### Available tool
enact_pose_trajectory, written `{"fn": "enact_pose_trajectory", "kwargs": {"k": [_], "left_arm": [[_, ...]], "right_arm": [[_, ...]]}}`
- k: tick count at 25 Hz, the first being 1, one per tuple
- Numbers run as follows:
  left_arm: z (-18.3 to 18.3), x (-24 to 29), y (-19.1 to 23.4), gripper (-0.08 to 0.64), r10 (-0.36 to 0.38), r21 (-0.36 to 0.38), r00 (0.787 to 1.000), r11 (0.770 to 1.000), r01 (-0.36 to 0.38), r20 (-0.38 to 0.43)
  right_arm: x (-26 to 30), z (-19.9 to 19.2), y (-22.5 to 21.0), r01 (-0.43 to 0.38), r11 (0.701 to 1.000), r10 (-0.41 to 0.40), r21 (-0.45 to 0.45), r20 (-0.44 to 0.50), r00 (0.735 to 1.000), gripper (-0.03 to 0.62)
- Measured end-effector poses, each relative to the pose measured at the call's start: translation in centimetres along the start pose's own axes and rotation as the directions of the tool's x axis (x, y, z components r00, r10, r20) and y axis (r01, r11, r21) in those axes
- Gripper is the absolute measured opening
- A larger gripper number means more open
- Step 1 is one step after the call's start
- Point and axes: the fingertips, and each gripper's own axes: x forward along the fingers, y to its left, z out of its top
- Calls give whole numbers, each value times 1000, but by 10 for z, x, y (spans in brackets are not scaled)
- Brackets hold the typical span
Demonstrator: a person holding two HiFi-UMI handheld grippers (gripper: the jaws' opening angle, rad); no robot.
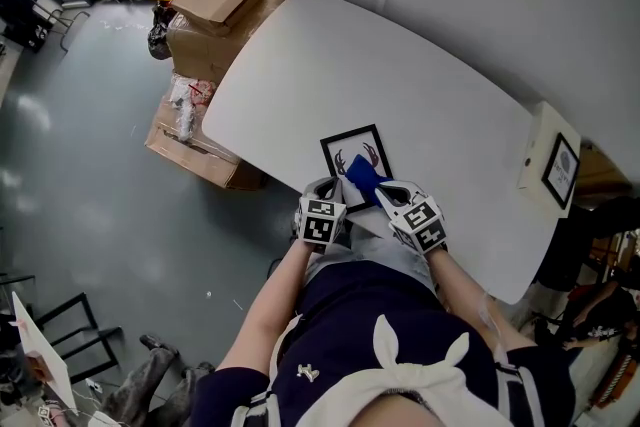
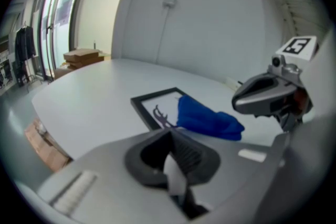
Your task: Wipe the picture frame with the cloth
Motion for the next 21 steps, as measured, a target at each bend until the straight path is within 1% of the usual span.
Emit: {"fn": "enact_pose_trajectory", "kwargs": {"k": [21], "left_arm": [[2, -2, 1, 3, 22, 7, 1000, 1000, -22, 17]], "right_arm": [[-3, -8, 7, 0, 1000, -1, -9, -42, 999, 11]]}}
